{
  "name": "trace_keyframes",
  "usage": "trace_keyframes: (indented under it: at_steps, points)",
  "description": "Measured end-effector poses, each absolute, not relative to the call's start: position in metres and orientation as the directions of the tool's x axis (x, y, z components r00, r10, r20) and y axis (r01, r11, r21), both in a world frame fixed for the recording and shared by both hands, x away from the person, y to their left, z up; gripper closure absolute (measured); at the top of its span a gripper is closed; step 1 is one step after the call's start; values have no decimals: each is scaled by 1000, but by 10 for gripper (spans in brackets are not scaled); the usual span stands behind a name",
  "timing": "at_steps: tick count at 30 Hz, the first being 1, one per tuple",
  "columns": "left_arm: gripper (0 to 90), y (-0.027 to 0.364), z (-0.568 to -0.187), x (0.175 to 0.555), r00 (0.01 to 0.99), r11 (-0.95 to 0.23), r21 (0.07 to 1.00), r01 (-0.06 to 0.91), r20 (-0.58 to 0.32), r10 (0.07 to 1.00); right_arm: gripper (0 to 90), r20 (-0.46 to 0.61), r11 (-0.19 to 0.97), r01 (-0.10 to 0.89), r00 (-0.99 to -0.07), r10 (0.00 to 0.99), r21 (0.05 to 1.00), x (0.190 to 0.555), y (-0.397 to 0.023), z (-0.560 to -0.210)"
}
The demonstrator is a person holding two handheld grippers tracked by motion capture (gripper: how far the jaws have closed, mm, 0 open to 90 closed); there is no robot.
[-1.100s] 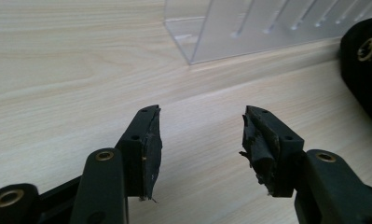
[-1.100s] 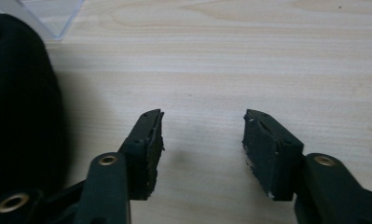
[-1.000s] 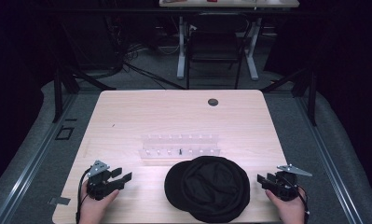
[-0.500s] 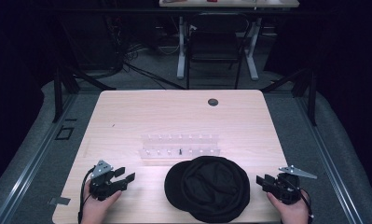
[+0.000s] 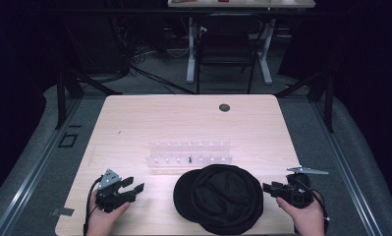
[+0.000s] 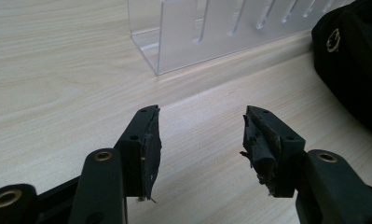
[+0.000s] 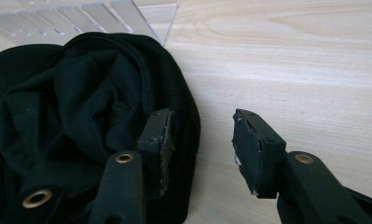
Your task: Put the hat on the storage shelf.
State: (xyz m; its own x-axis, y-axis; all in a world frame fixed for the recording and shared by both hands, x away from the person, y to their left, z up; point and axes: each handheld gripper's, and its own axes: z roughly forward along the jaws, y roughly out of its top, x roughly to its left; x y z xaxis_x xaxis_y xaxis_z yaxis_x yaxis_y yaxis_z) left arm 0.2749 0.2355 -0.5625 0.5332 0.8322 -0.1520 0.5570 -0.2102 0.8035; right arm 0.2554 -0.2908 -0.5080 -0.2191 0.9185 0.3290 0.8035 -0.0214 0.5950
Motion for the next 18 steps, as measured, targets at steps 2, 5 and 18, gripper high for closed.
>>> trace_keyframes:
  at_steps: [2, 5, 18]
  points:
    - [460, 235, -563, 275, 537, -214, 804, 556, -151, 830, 563, 335, -18, 815, -217, 917, 579, 259, -290, -506]
    - [460, 235, -564, 275, 537, -214, 803, 557, -151, 830, 563, 351, -17, 837, -210, 912, 547, 264, -288, -500]
    - [458, 233, -564, 275, 538, -220, 798, 561, -149, 830, 636, 415, 19, 916, -199, 888, 400, 281, -290, -507]
